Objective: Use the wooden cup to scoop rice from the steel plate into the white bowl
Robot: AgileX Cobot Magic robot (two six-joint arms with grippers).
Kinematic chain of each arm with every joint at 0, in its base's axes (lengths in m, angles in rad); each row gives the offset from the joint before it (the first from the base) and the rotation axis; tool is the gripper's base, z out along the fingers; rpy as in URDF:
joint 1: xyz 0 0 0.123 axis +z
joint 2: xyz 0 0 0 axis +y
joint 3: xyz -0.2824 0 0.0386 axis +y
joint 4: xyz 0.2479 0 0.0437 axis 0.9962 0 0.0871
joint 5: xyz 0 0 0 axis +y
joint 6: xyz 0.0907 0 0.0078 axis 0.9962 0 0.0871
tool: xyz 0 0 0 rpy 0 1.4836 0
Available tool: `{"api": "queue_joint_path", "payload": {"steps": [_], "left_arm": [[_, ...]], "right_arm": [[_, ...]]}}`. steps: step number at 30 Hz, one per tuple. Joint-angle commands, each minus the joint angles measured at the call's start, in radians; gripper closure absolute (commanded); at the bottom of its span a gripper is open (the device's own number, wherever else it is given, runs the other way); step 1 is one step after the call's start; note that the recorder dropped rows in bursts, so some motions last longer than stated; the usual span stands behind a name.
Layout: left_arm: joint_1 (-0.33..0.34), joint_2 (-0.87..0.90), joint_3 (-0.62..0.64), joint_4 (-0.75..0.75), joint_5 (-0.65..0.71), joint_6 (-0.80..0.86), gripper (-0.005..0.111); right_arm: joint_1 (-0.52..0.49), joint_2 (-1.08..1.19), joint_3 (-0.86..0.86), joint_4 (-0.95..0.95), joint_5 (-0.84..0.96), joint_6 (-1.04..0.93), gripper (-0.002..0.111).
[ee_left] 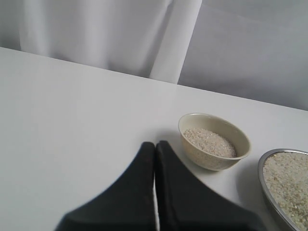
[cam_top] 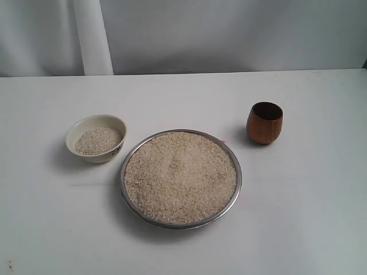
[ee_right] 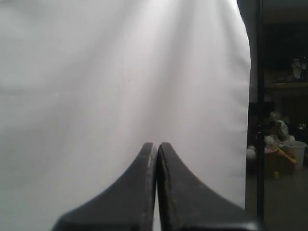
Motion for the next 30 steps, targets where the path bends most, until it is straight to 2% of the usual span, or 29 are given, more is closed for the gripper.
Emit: {"api": "queue_joint_path", "payload": {"steps": [1, 8, 13, 18, 22, 26, 30], "left_arm": [[-0.006, -0.003, -0.001, -0.003, -0.011, -0.003, 0.107], [-0.006, -0.003, -0.001, -0.003, -0.011, -0.003, 0.107], [-0.006, -0.003, -0.001, -0.003, -0.011, -0.003, 0.107], [-0.006, -0.003, -0.001, -0.003, -0.011, -0.003, 0.107], [-0.006, -0.003, -0.001, -0.003, -0.011, -0.003, 0.107], [-0.006, -0.003, -0.001, -0.003, -0.011, -0.003, 0.107], [-0.006, -0.003, -0.001, -0.003, -0.011, -0.003, 0.107]], "right_arm": [[-0.006, 0.157, -0.071, -0.04, -0.025, 0.006, 0.108], [-0.006, 0.374, -0.076, -0.072, -0.19, 0.006, 0.108], [-0.006, 0.55, -0.076, -0.153, -0.196, 0.008, 0.108], [0.025, 0.796, -0.076, -0.34, -0.191, 0.074, 0.108], [0.027, 0.939, -0.076, -0.323, -0.234, 0.085, 0.108], [0.027, 0.978, -0.076, -0.323, -0.355, 0.106, 0.108], [0.04, 0.978, -0.076, -0.332, -0.36, 0.137, 0.108]]}}
